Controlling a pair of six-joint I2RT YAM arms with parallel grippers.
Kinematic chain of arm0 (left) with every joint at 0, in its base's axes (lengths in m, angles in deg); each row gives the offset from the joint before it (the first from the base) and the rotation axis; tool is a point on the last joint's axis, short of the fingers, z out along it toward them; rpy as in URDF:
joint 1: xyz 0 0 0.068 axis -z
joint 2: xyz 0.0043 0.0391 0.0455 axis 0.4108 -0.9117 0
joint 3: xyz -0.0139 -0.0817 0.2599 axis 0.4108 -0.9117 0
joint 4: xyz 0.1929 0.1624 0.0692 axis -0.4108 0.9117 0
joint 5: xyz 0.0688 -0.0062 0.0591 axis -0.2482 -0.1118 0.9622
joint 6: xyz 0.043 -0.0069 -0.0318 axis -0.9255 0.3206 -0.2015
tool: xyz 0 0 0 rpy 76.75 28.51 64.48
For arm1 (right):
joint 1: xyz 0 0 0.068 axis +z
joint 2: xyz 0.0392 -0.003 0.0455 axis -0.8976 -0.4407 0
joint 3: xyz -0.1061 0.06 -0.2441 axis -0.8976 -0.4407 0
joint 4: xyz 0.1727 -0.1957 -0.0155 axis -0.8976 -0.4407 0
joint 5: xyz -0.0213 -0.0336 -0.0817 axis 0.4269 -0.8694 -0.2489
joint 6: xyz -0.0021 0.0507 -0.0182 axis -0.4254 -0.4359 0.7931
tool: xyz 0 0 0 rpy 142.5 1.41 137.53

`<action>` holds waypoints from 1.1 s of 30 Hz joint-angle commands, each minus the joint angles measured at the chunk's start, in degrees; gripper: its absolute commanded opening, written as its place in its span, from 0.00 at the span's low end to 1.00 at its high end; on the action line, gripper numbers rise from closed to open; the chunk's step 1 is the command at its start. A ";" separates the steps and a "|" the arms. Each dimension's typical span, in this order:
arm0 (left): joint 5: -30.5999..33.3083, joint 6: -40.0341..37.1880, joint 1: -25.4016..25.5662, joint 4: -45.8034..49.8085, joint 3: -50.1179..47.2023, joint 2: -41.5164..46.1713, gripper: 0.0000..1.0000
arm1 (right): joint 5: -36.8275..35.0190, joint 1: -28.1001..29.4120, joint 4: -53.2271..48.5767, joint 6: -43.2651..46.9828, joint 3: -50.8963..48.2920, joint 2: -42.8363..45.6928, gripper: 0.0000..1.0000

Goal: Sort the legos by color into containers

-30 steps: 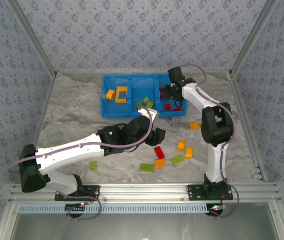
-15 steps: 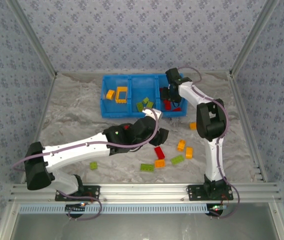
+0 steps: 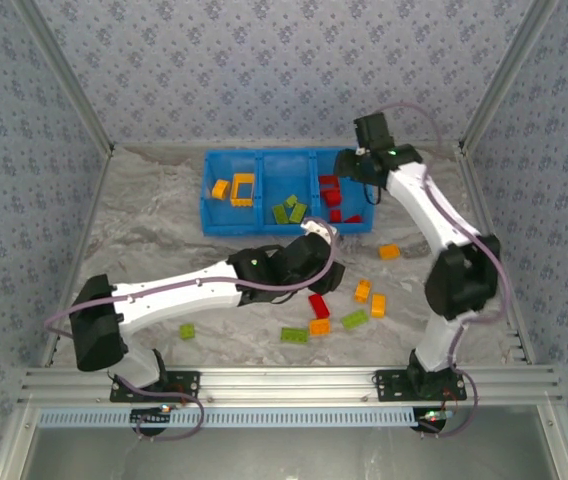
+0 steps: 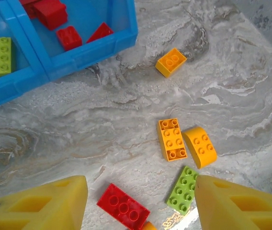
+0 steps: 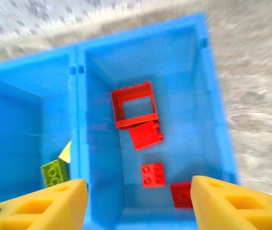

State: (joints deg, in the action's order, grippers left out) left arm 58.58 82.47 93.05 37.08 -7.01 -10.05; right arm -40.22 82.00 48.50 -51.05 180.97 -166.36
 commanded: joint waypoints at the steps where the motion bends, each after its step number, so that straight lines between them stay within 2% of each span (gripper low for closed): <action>1: -2.96 -0.16 0.26 2.25 4.34 -3.71 0.60 | -6.03 0.18 -3.71 -0.84 -7.80 12.60 0.61; 8: -6.10 0.84 -0.44 4.33 12.49 -14.29 0.62 | -6.59 0.26 -8.86 -4.08 -26.92 40.94 0.63; 13: -7.33 -5.66 -0.64 3.52 22.53 -24.29 0.66 | -6.59 0.24 -15.96 -6.09 -32.15 54.23 0.64; 16: -8.49 -10.83 -1.60 2.64 28.93 -31.00 0.70 | -6.89 0.15 -18.63 -6.90 -31.33 58.51 0.65; 20: -14.51 -17.64 -4.12 -0.31 35.74 -38.09 0.73 | -7.55 0.06 -19.42 -7.40 -28.75 61.97 0.68; 23: -16.43 -22.70 -5.48 0.78 42.78 -43.63 0.75 | -6.66 0.11 -18.90 -7.53 -27.34 63.31 0.71; 33: -18.08 -28.17 -7.79 7.53 64.12 -59.82 0.79 | -0.78 0.20 -15.01 -9.13 -27.10 69.90 0.82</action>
State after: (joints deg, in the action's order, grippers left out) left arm 41.99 57.18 84.94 41.34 51.59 -67.05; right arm -43.08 82.00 31.85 -59.05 153.70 -98.65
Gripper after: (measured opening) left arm 0.790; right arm 0.812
